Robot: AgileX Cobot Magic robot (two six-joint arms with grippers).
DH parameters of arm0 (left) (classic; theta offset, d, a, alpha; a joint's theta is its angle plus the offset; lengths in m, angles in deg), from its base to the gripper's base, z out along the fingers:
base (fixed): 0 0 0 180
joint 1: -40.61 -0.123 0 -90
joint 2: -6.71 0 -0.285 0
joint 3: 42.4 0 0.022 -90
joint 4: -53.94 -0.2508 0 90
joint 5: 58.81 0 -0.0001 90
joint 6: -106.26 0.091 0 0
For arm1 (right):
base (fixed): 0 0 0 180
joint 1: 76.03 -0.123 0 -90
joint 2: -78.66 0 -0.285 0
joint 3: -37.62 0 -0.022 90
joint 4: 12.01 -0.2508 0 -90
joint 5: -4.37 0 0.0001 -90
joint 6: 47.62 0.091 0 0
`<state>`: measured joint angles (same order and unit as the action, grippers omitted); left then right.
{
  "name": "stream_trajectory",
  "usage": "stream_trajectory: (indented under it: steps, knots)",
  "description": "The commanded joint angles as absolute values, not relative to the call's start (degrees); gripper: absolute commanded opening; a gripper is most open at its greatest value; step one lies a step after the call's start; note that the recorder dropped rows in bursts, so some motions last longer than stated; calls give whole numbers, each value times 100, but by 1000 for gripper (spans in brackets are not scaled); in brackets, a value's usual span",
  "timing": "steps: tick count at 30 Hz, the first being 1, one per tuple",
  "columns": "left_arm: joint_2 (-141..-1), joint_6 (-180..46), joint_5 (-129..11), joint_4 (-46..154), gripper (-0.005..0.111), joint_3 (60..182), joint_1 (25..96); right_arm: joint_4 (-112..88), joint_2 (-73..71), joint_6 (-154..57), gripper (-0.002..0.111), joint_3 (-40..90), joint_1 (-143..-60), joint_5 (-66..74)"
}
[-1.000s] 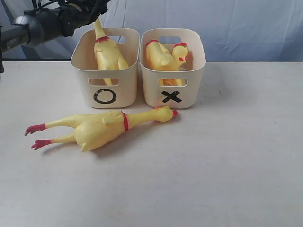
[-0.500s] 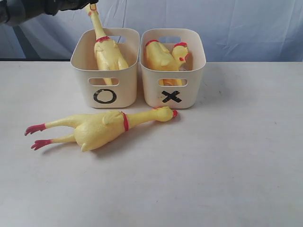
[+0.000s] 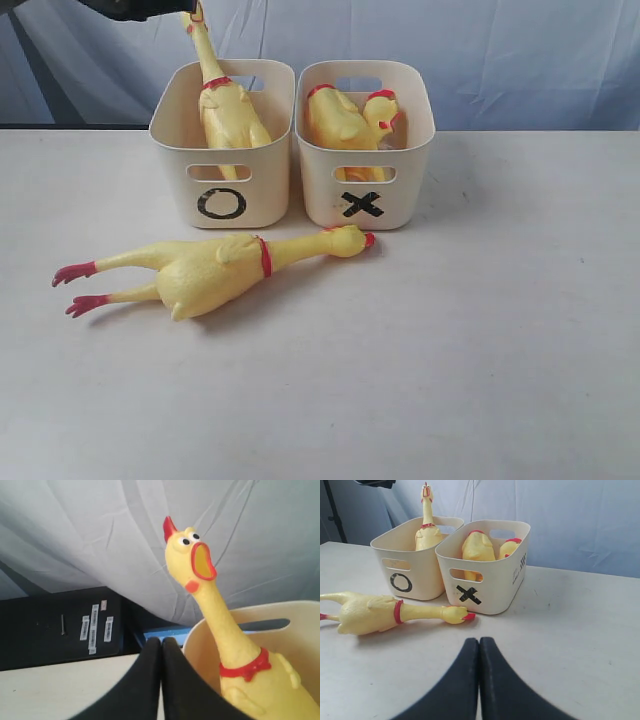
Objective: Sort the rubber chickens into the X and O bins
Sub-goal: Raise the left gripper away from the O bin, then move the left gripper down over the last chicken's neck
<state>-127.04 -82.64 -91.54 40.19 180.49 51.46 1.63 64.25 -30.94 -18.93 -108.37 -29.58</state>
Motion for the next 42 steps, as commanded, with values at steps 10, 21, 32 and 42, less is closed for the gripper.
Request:
stream_trajectory:
  steps: [10,21,32,42]
  knots:
    - [-12087,-7322,-10017,4149,0,17660,5104,181,6452,-3106,-1,-1907,-10803,-2912]
    - [-10919,-6917,-9537,4170,0,15958,5116,170,6452,-3106,-1,-1907,-10803,-2923]
    - [-9174,-5435,-8799,4740,0,13654,5296,170,6452,-3106,-1,-1907,-10803,-2923]
    - [-8542,-1345,-8917,8431,0,12361,6055,170,6452,-3106,-1,-1907,-10803,-2923]
